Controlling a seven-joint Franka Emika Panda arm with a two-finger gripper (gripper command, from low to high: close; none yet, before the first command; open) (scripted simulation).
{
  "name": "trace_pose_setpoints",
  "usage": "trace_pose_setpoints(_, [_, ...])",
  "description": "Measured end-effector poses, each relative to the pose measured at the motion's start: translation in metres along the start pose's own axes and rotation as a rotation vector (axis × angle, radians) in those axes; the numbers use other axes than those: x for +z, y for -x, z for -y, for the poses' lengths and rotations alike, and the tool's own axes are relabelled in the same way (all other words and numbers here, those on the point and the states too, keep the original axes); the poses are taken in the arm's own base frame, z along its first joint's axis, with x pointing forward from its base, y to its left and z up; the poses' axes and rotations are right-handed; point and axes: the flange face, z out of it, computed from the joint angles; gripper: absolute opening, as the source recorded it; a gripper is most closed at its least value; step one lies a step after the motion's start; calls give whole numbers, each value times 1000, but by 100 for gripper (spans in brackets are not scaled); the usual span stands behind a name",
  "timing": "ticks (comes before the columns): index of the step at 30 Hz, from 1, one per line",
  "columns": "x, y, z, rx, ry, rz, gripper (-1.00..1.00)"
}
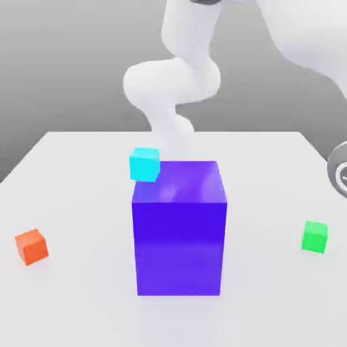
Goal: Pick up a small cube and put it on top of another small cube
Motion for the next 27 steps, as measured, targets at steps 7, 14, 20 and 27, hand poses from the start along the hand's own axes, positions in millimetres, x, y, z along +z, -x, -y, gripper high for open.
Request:
trace_pose_setpoints(7, [20, 1, 1, -3, -2, 3, -100])
trace_pose_setpoints(14, [-50, 4, 27, -20, 6, 8, -100])
trace_pose_setpoints(20, [-76, 28, 107, -65, 22, 13, -100])
trace_pose_setpoints(27, [-93, 75, 198, -126, 16, 8, -100])
